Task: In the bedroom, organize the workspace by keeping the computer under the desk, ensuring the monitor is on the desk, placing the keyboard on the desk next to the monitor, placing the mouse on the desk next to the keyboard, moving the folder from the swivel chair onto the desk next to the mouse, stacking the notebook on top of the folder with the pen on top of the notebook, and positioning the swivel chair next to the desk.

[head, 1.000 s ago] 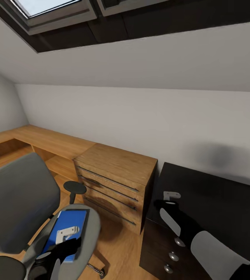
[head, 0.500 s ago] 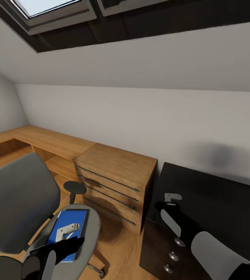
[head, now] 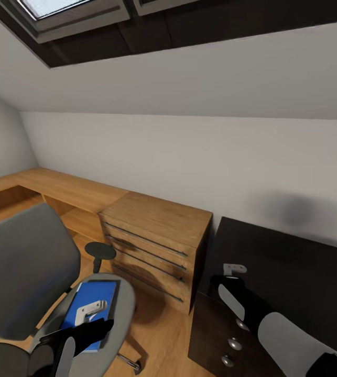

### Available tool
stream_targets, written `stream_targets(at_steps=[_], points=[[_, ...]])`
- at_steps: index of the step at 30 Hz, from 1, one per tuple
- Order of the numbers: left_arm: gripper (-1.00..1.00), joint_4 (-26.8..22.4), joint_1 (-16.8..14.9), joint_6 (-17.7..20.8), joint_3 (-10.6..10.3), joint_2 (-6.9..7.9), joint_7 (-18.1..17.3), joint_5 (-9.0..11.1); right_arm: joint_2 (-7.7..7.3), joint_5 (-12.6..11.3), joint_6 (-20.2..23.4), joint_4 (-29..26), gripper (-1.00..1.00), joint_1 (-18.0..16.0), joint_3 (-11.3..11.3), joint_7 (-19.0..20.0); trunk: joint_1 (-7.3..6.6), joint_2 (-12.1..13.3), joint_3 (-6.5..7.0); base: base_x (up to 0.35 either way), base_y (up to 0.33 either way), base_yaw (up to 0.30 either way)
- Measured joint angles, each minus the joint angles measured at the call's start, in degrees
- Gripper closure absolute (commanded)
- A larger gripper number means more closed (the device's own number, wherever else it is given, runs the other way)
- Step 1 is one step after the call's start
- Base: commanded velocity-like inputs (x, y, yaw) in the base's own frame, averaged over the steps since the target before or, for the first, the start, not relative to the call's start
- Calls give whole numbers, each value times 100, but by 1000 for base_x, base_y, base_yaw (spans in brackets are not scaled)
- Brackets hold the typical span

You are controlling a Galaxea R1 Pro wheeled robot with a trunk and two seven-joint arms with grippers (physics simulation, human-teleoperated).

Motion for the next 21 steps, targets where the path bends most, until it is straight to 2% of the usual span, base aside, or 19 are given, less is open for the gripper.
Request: stream_targets(at_steps=[8, 21], points=[[-100, 0, 0, 0, 0, 4, 1, -1, 2, 36, -18, -80, -100, -5, 3, -1, 175, -322, -143, 0, 0, 0], [-100, 0, 0, 8, 4, 9, 1, 0, 17, 65, -34, -66, -100, -6, 7, -6, 176, -324, -143, 0, 0, 0]])
